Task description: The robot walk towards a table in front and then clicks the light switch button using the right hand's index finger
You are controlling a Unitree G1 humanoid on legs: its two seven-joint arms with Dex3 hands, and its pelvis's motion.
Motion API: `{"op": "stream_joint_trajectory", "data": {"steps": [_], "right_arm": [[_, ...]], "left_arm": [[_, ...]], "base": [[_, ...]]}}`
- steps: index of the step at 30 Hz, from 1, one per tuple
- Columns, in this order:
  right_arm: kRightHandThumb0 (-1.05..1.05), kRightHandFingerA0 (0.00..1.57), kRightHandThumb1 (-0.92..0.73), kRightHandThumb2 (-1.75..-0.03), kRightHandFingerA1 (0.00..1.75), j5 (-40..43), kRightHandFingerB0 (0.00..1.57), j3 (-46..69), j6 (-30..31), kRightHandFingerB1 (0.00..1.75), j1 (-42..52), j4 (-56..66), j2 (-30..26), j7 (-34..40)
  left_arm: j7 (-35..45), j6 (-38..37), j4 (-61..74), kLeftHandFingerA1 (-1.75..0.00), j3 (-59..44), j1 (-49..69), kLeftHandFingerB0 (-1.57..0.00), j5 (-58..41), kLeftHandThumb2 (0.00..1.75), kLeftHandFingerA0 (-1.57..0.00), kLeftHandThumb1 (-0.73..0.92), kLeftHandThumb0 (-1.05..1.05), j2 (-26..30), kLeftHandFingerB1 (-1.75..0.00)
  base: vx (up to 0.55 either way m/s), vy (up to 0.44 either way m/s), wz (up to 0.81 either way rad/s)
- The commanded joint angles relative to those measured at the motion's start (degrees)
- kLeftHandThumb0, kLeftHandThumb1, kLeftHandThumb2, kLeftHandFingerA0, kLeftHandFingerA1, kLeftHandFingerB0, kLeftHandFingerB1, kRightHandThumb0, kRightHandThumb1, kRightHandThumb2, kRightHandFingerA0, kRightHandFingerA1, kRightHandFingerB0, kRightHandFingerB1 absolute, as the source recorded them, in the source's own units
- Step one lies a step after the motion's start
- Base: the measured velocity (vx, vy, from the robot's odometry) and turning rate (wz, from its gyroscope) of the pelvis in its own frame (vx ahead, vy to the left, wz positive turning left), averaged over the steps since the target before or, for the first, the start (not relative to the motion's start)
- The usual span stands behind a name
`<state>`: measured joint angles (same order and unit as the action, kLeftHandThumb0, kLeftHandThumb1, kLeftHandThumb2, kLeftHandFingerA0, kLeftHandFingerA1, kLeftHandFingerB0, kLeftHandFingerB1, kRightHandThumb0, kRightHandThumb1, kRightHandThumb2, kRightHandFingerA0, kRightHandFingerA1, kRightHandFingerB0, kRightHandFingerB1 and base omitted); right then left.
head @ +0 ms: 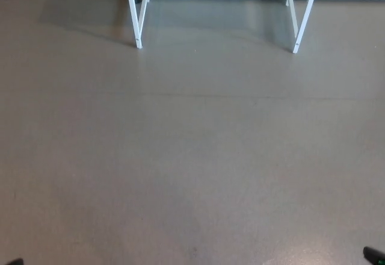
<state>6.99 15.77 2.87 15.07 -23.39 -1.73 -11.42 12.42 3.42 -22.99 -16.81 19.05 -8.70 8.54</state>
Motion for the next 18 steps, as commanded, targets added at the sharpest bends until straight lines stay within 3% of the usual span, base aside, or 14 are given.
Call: {"op": "stream_joint_trajectory", "data": {"steps": [1,8,11,13,14,17,18], "right_arm": [[-0.12,0.28,-0.42,-0.90,0.60,8.7,0.14,3.1,3.2,0.52,1.9,3.2,1.1,-4.6],[-0.13,0.29,-0.42,-0.89,0.60,7.8,0.14,2.2,2.7,0.52,3.9,3.7,0.9,-4.6],[-0.12,0.28,-0.42,-0.89,0.60,8.5,0.14,2.3,2.7,0.52,4.1,3.3,0.8,-5.2],[-0.14,0.26,-0.43,-0.90,0.59,7.2,0.15,1.5,0.8,0.52,4.2,2.2,0.1,-5.4],[-0.13,0.28,-0.43,-0.91,0.60,7.6,0.16,1.6,0.7,0.53,4.2,1.8,0.1,-5.9],[-0.13,0.27,-0.43,-0.90,0.60,7.9,0.15,1.4,1.0,0.52,4.4,2.1,0.1,-6.0],[-0.15,0.26,-0.43,-0.90,0.59,7.5,0.13,1.0,0.7,0.52,4.6,2.3,-0.1,-6.0]], "left_arm": [[4.9,2.6,3.7,-0.42,-2.4,2.8,-0.09,-6.6,0.67,-0.28,0.84,-0.32,-0.3,-0.24],[4.3,4.5,6.3,-0.43,-3.0,5.3,-0.11,-7.7,0.63,-0.32,0.78,-0.33,-1.3,-0.30],[3.1,5.5,7.3,-0.42,-3.4,5.9,-0.11,-8.1,0.61,-0.27,0.73,-0.32,-2.2,-0.31],[3.8,5.4,6.4,-0.43,-3.3,5.7,-0.09,-8.0,0.72,-0.16,0.65,-0.39,-1.9,-0.34],[3.7,5.5,6.3,-0.41,-3.4,5.8,-0.10,-8.0,0.62,-0.26,0.73,-0.33,-1.9,-0.30],[3.4,5.8,6.5,-0.42,-3.4,6.1,-0.11,-8.0,0.62,-0.28,0.74,-0.32,-2.0,-0.30],[3.4,5.7,6.7,-0.45,-3.3,6.2,-0.10,-8.0,0.71,-0.23,0.66,-0.37,-2.0,-0.37]], "base": [[0.00,0.000,0.00],[0.00,0.000,0.00],[0.00,0.000,0.00],[0.00,0.000,0.00],[0.00,0.000,0.00],[0.00,0.000,0.00],[0.00,0.000,0.00]]}}
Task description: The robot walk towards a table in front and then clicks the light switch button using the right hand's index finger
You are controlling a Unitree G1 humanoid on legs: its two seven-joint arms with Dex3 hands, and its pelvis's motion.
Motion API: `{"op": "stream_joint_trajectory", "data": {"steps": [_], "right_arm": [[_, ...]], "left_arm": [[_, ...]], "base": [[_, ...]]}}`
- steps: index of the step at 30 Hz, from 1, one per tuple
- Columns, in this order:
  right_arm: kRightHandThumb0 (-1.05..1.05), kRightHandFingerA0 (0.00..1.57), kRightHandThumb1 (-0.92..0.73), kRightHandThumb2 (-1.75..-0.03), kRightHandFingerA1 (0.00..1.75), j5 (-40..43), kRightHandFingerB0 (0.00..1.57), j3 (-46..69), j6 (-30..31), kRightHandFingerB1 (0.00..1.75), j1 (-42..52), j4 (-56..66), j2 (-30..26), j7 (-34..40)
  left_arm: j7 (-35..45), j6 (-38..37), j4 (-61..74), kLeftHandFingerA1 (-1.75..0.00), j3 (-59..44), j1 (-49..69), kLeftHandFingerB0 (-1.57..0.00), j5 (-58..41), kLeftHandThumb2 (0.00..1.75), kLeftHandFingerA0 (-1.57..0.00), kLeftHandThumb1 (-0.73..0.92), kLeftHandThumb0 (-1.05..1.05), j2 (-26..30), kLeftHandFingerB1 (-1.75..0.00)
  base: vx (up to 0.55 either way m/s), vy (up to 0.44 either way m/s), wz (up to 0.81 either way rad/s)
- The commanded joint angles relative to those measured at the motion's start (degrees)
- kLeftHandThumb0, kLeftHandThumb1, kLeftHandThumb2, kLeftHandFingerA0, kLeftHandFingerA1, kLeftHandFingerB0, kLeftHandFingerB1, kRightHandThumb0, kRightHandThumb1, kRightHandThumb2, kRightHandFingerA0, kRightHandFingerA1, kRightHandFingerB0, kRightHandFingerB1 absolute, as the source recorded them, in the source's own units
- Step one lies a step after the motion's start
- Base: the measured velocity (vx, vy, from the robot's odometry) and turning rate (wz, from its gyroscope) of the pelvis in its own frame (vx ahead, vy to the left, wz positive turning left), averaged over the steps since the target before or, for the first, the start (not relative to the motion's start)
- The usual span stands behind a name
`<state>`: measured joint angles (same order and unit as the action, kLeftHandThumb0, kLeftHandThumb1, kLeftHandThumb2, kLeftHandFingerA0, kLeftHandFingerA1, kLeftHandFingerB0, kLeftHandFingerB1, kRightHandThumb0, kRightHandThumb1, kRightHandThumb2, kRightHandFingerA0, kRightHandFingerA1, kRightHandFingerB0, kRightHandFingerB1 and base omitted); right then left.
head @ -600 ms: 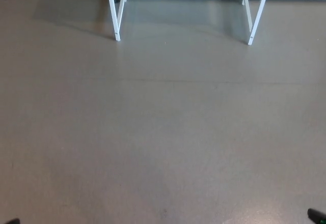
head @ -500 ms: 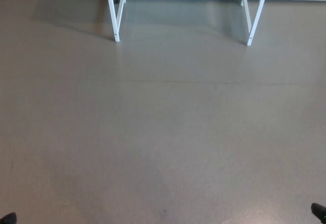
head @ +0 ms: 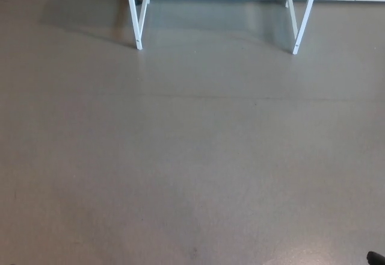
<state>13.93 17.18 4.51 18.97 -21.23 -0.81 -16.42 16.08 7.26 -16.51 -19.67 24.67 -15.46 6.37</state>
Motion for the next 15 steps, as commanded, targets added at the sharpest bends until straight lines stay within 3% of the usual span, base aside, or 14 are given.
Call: {"op": "stream_joint_trajectory", "data": {"steps": [1,2,3,4,15], "right_arm": [[-0.15,0.26,-0.43,-0.90,0.59,0.0,0.13,-0.7,-1.4,0.52,0.7,-0.1,-1.3,-1.0],[-0.13,0.26,-0.43,-0.90,0.59,1.0,0.14,-0.3,-0.6,0.52,0.5,0.0,-0.9,-0.9],[-0.14,0.26,-0.42,-0.90,0.59,1.0,0.13,-0.3,-0.8,0.52,0.4,-0.3,-1.0,-1.0],[-0.14,0.27,-0.42,-0.89,0.60,1.0,0.15,-0.4,-0.9,0.52,0.4,-0.3,-1.1,-1.1],[-0.13,0.31,-0.42,-0.90,0.62,0.5,0.19,-1.0,-1.6,0.54,0.3,-1.5,-1.5,-1.1]], "left_arm": [[-0.1,1.8,0.3,-0.45,-0.4,0.6,-0.10,-1.3,0.71,-0.23,0.66,-0.37,0.2,-0.37],[-0.2,1.9,0.5,-0.42,-0.3,0.7,-0.11,-1.3,0.61,-0.27,0.73,-0.32,0.3,-0.31],[-0.4,2.3,0.6,-0.45,-0.5,0.6,-0.10,-1.6,0.71,-0.22,0.65,-0.38,0.2,-0.36],[-0.5,2.5,0.6,-0.42,-0.6,0.5,-0.11,-1.8,0.61,-0.26,0.73,-0.32,0.1,-0.31],[-0.7,3.1,1.9,-0.43,-0.3,1.4,-0.12,-2.2,0.62,-0.33,0.75,-0.30,0.1,-0.31]], "base": [[0.00,0.000,0.00],[0.00,0.000,0.00],[0.00,0.000,0.00],[0.00,0.000,0.00],[0.01,-0.021,0.02]]}}
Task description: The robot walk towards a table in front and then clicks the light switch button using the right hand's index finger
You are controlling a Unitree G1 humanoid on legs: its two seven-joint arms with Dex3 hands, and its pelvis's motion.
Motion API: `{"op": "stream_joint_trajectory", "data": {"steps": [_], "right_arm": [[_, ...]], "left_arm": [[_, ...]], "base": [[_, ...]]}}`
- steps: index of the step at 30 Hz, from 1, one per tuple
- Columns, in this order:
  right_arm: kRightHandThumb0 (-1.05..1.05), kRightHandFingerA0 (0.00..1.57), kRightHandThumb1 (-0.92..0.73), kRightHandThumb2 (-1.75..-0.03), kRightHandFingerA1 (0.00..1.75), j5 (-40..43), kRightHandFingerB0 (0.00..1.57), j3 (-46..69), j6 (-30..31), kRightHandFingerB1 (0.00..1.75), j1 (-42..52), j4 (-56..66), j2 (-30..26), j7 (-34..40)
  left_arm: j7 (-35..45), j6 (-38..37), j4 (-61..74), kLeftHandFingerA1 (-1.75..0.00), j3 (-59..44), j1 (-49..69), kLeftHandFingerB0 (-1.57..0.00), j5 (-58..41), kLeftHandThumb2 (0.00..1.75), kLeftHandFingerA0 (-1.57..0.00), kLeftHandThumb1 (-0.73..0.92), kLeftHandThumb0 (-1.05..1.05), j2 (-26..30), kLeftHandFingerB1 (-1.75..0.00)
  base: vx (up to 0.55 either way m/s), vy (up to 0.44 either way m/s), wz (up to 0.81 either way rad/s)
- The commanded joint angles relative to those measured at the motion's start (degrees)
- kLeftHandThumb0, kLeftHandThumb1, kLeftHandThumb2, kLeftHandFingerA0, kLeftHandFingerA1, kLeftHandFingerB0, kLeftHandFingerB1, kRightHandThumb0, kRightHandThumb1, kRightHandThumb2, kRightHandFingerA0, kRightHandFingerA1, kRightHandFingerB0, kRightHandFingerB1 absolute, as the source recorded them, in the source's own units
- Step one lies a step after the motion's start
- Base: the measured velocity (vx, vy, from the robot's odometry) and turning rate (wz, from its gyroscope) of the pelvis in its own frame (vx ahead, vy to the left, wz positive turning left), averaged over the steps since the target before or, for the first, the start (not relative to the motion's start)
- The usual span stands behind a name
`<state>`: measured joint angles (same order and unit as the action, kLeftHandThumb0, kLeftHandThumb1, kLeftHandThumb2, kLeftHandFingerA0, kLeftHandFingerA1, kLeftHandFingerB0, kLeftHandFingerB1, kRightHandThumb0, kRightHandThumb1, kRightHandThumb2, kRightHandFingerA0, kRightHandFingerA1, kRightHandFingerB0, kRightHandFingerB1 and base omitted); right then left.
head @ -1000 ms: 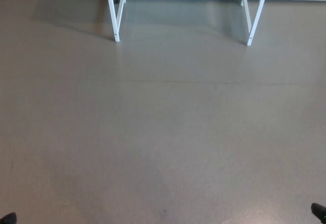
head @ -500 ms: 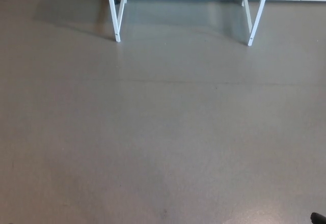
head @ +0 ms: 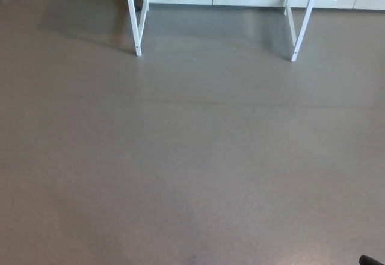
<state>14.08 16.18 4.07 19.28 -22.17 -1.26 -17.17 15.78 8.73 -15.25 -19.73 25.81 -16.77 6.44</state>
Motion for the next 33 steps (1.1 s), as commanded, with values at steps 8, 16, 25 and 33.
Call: {"op": "stream_joint_trajectory", "data": {"steps": [8,16,25,33], "right_arm": [[-0.15,0.31,-0.41,-0.90,0.62,-0.5,0.19,-1.0,-1.5,0.54,-0.2,-0.8,-1.6,0.1],[-0.16,0.27,-0.42,-0.89,0.59,-0.4,0.15,-1.9,-1.8,0.52,0.4,-1.2,-2.4,-0.3],[-0.18,0.28,-0.42,-0.90,0.60,-1.3,0.16,-3.3,-4.1,0.52,1.3,-1.9,-2.9,-0.3],[-0.17,0.30,-0.41,-0.90,0.61,-1.4,0.20,-3.6,-4.3,0.55,0.5,-2.6,-3.2,-0.1]], "left_arm": [[-0.3,1.5,-0.8,-0.58,-0.5,-0.7,-0.03,-0.8,0.99,-0.30,0.56,-0.27,0.3,-0.46],[0.2,1.2,-1.3,-0.60,-0.2,-0.4,-0.04,-0.2,1.00,-0.34,0.57,-0.28,0.7,-0.46],[0.3,0.9,0.1,-0.58,-0.2,0.9,-0.05,-0.5,1.02,-0.32,0.60,-0.30,0.4,-0.46],[0.0,1.6,0.9,-0.44,0.0,0.9,-0.16,-0.8,0.64,-0.38,0.81,-0.33,0.2,-0.32]], "base": [[0.02,-0.259,0.17],[0.16,-0.038,-0.03],[0.24,0.248,-0.07],[0.20,-0.005,0.08]]}}
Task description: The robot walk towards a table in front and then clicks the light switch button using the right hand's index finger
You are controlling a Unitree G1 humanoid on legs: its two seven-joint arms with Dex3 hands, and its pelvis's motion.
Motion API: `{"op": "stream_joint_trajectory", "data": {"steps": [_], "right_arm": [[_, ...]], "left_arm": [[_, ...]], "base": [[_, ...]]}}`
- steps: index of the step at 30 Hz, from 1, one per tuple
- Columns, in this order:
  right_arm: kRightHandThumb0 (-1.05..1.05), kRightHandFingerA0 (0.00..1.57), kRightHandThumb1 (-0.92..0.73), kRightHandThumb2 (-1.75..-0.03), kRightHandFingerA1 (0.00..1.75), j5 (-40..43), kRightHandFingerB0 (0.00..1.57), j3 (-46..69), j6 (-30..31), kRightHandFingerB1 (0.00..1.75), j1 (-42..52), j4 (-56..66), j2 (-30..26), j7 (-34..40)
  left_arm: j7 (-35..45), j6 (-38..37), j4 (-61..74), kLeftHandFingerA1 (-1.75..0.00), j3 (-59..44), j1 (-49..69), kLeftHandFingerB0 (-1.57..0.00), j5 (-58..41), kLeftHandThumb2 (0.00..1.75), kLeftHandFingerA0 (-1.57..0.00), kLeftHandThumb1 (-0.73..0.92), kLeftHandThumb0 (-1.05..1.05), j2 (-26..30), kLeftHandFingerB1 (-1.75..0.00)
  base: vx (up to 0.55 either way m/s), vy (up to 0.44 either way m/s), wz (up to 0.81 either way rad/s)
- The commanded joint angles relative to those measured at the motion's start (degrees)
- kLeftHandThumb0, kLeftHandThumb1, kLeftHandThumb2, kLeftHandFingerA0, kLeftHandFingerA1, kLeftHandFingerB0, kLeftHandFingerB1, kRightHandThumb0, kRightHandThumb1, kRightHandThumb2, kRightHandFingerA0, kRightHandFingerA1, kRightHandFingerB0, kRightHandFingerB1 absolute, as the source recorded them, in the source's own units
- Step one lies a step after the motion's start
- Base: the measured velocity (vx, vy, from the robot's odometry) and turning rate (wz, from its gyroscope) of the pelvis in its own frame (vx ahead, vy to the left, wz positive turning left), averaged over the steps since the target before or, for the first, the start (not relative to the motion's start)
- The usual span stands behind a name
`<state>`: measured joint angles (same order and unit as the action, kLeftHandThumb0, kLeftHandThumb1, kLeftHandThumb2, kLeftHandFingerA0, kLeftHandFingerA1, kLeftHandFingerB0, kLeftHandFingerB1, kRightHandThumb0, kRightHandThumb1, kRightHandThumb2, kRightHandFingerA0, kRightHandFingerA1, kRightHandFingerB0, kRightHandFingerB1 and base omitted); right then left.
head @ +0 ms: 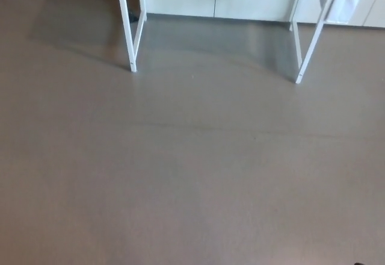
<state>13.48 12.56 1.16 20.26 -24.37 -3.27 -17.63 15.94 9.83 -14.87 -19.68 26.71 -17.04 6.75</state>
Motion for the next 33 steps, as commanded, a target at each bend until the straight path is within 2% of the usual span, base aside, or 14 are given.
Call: {"op": "stream_joint_trajectory", "data": {"steps": [1,9,10,11,12,14,15,23,24,28,31,32,33], "right_arm": [[-0.17,0.30,-0.41,-0.90,0.61,-0.5,0.20,0.1,-1.2,0.55,-0.6,-0.4,-1.2,0.3],[-0.19,0.32,-0.43,-0.90,0.61,-1.9,0.20,-1.3,-2.5,0.54,-0.1,-0.5,-2.0,0.4],[-0.18,0.33,-0.42,-0.90,0.62,-1.9,0.20,-1.4,-2.4,0.54,-0.3,-0.7,-2.1,0.5],[-0.18,0.32,-0.42,-0.90,0.62,-1.7,0.20,-1.5,-2.2,0.54,-0.3,-0.7,-2.1,0.4],[-0.18,0.32,-0.43,-0.90,0.61,-1.5,0.19,-1.5,-2.1,0.54,-0.4,-0.8,-2.1,0.2],[-0.19,0.32,-0.42,-0.90,0.62,-1.6,0.19,-1.6,-2.3,0.54,-0.4,-0.9,-2.2,0.1],[-0.19,0.33,-0.42,-0.90,0.62,-1.6,0.19,-1.6,-2.2,0.54,-0.3,-0.7,-2.2,0.1],[-0.18,0.33,-0.43,-0.90,0.62,-2.2,0.21,-2.0,-2.9,0.55,-0.1,-1.2,-2.5,0.2],[-0.17,0.33,-0.43,-0.90,0.62,-2.0,0.21,-1.9,-2.6,0.55,0.2,-0.8,-2.3,0.2],[-0.19,0.33,-0.43,-0.90,0.62,-1.5,0.20,-1.7,-2.4,0.55,0.6,-0.6,-2.3,-0.3],[-0.19,0.32,-0.43,-0.91,0.62,-1.3,0.18,-1.8,-2.0,0.54,0.5,-0.4,-2.4,-0.6],[-0.20,0.34,-0.43,-0.91,0.62,-2.0,0.18,-2.0,-2.8,0.54,0.3,-0.9,-2.6,-0.4],[-0.19,0.33,-0.43,-0.91,0.62,-2.0,0.18,-2.0,-2.8,0.54,0.3,-1.0,-2.6,-0.5]], "left_arm": [[-0.2,0.5,0.4,-0.44,-0.1,-0.1,-0.16,-0.6,0.64,-0.38,0.81,-0.33,-0.1,-0.32],[0.5,-0.3,1.5,-0.44,0.3,0.7,-0.14,-0.3,0.65,-0.37,0.83,-0.36,0.0,-0.32],[0.1,-0.1,1.7,-0.58,0.3,0.8,-0.04,0.0,1.02,-0.31,0.60,-0.29,0.1,-0.46],[-0.1,-0.1,1.9,-0.45,0.5,0.9,-0.16,0.2,0.64,-0.39,0.80,-0.35,0.0,-0.33],[-0.3,-0.1,1.9,-0.59,0.4,0.9,-0.05,0.2,1.01,-0.32,0.59,-0.29,0.0,-0.47],[-0.3,0.5,1.9,-0.58,0.2,0.9,-0.05,-0.3,1.01,-0.32,0.60,-0.29,-0.1,-0.46],[0.0,0.1,1.2,-0.44,0.0,0.7,-0.17,-0.4,0.65,-0.39,0.82,-0.34,0.0,-0.32],[0.2,-0.9,-0.2,-0.44,0.3,0.4,-0.16,0.0,0.64,-0.38,0.83,-0.32,0.2,-0.32],[-0.2,0.2,0.3,-0.58,0.1,0.4,-0.05,-0.3,1.00,-0.31,0.58,-0.27,0.1,-0.46],[-0.5,0.3,0.8,-0.58,0.5,0.8,-0.05,0.2,1.02,-0.32,0.60,-0.28,0.1,-0.46],[-0.1,-1.2,-0.6,-0.58,0.7,0.5,-0.04,0.6,1.00,-0.32,0.59,-0.28,0.4,-0.46],[0.4,-1.0,-0.2,-0.44,0.7,0.6,-0.15,0.3,0.64,-0.38,0.81,-0.32,0.4,-0.32],[0.0,-0.5,0.6,-0.58,0.7,0.7,-0.04,0.2,1.01,-0.30,0.60,-0.27,0.3,-0.46]], "base": [[0.12,-0.159,0.12],[0.27,-0.191,0.16],[0.22,-0.019,-0.01],[0.23,0.013,-0.05],[0.21,0.035,-0.10],[0.22,0.079,-0.18],[0.23,0.136,-0.23],[0.43,0.196,-0.17],[0.30,0.122,0.03],[0.29,0.069,0.09],[0.27,-0.029,0.14],[0.38,-0.086,0.23],[0.34,-0.147,0.24]]}}
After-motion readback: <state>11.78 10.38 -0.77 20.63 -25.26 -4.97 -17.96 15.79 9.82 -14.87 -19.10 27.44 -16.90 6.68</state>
